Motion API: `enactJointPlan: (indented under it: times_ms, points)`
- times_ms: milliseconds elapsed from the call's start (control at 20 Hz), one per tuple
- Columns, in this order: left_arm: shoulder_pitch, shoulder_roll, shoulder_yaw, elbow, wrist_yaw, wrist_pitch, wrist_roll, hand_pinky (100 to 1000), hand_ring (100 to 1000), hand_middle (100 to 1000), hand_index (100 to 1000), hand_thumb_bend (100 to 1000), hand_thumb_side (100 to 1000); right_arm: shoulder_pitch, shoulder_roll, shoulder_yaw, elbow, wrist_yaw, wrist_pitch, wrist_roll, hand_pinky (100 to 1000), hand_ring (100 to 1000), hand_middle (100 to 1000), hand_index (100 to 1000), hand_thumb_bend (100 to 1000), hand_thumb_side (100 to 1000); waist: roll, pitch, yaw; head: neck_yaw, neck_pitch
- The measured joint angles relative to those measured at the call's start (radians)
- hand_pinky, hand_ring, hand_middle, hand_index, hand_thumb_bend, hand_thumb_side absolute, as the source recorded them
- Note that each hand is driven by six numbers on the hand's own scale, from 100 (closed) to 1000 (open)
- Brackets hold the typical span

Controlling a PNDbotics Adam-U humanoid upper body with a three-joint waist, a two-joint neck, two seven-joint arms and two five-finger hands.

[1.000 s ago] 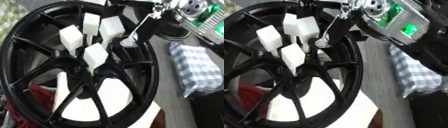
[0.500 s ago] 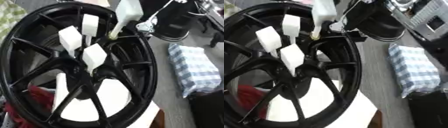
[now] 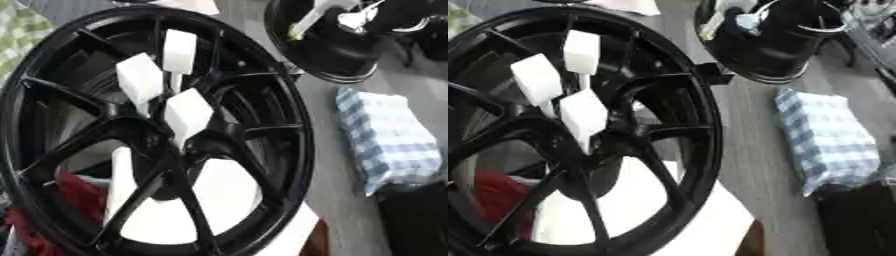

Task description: Pull the pin out of the wheel hub.

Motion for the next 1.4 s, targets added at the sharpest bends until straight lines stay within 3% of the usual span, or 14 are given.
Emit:
enactJointPlan:
  times_ms: [200,300,500,700,1100,1250,1400]
  points:
    - [0.001,0.000,0.005,0.000,-0.003,-0.003,0.008,852,863,763,802,178,970,0.046,0.027,-0.064,0.093,0.083,-0.012,-0.026,728,642,384,522,100,100,0.005,0.001,-0.003,0.004,0.000]
    - [0.002,0.000,0.005,0.000,-0.006,-0.005,0.011,852,863,763,802,178,969,0.059,0.042,-0.085,0.127,0.118,-0.018,-0.028,737,678,451,581,100,100,0.005,0.001,-0.004,0.005,0.000]
    - [0.003,-0.001,0.007,0.000,-0.010,-0.007,0.013,852,863,763,802,178,969,0.077,0.059,-0.107,0.169,0.164,-0.036,-0.009,770,778,649,741,100,100,0.010,0.003,-0.005,0.007,0.000]
    - [0.005,-0.001,0.010,0.000,-0.010,-0.009,0.019,852,863,764,803,178,969,0.086,0.068,-0.116,0.197,0.204,-0.052,0.023,817,908,869,839,100,100,0.011,0.003,-0.003,0.007,-0.001]
    - [0.007,-0.002,0.010,0.000,-0.010,-0.010,0.023,853,863,764,803,178,969,0.085,0.076,-0.120,0.213,0.289,-0.070,0.074,822,925,897,841,112,100,0.016,0.003,-0.001,0.007,-0.001]
    - [0.007,-0.002,0.010,0.000,-0.010,-0.010,0.023,852,862,764,802,178,969,0.077,0.079,-0.120,0.212,0.294,-0.068,0.082,817,915,879,832,102,100,0.016,0.003,0.000,0.006,-0.001]
    - [0.007,-0.002,0.010,0.000,-0.010,-0.011,0.023,852,862,763,802,178,968,0.068,0.086,-0.120,0.209,0.279,-0.066,0.078,800,873,813,804,167,100,0.016,0.003,0.001,0.004,-0.001]
